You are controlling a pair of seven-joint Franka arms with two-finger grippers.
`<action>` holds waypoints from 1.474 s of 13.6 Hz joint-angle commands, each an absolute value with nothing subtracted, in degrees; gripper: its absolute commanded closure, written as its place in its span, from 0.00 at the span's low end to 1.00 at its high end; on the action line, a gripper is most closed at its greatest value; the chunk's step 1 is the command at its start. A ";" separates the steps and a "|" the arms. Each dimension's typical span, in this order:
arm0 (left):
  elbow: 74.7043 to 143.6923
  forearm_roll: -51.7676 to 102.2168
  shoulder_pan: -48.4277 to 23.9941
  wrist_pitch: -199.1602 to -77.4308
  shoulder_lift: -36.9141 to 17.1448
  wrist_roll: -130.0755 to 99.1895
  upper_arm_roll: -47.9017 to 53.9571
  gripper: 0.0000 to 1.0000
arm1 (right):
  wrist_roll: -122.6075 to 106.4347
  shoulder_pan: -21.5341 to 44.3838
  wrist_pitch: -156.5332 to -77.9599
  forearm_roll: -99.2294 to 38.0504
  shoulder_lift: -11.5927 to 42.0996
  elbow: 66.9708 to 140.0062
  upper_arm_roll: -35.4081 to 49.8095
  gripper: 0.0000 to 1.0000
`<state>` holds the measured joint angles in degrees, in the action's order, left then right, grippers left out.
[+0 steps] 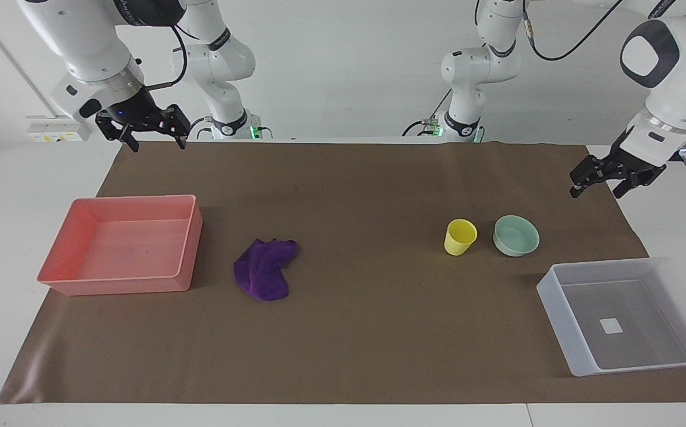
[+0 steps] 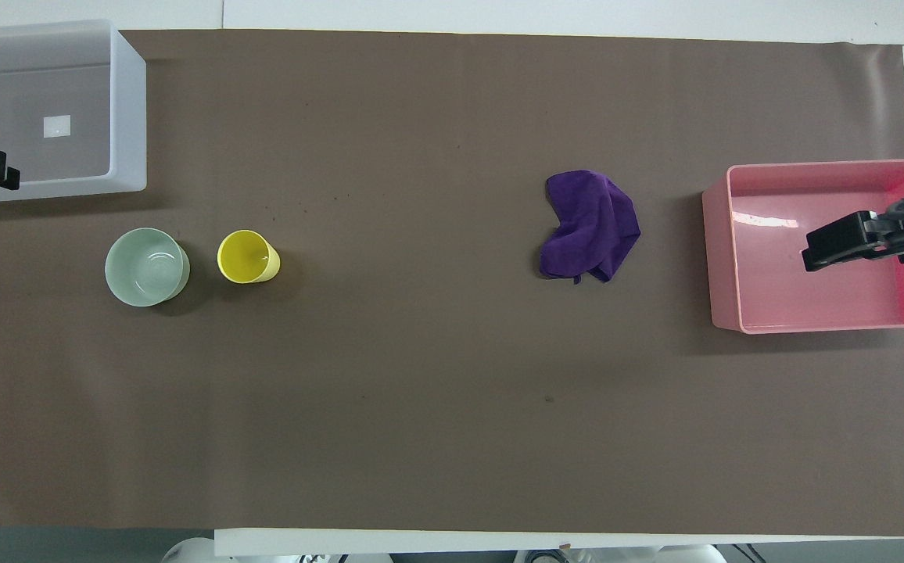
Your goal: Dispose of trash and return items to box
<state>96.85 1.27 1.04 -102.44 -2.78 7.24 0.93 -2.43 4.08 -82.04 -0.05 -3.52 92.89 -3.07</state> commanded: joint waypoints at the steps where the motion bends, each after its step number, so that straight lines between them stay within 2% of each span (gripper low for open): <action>1: 117.38 0.44 0.70 -118.79 4.13 6.33 0.53 0.00 | -4.22 4.30 -87.62 -0.79 -4.75 97.90 -2.81 0.00; 3: 122.49 0.44 0.88 -122.77 1.86 3.71 0.44 0.00 | -3.87 7.02 -90.33 -0.79 -2.74 98.96 -2.72 0.00; 7: 135.16 0.44 0.35 -141.20 -0.25 1.94 0.53 0.02 | -3.43 10.36 -102.81 -0.79 1.83 104.94 -2.72 0.01; 8: 135.70 0.44 0.18 -142.89 -0.79 -0.24 0.53 0.40 | -2.64 11.42 -105.18 -0.79 2.98 105.64 -2.72 0.01; 9: 136.14 0.35 0.09 -143.17 -1.23 -0.44 0.53 0.92 | -1.42 12.03 -107.38 -0.79 4.47 106.08 -2.72 0.01; 10: 136.14 0.35 0.09 -143.35 -1.84 0.26 0.44 1.00 | -0.19 13.43 -110.01 -0.79 5.79 107.04 -2.64 0.01; 13: 135.44 0.35 0.35 -142.30 -1.93 0.35 0.44 1.00 | 1.84 15.73 -123.01 -0.79 9.74 111.52 -2.64 0.01; 15: 131.77 0.35 0.44 -135.31 -0.97 0.35 0.35 1.00 | 1.85 15.82 -127.16 -0.79 12.82 111.97 -2.64 0.01; 17: 121.96 0.35 0.52 -121.54 0.09 -0.08 0.44 1.00 | 2.28 17.04 -131.63 -0.79 15.11 113.89 -2.64 0.02; 18: 114.77 0.61 0.96 -114.94 -1.13 0.00 0.44 1.00 | 2.20 16.62 -135.05 -0.79 15.81 115.39 -2.64 0.07; 20: 100.96 2.97 1.49 -108.91 -7.88 -0.35 -0.26 1.00 | 3.33 17.14 -137.46 -0.79 17.13 115.58 -2.64 0.19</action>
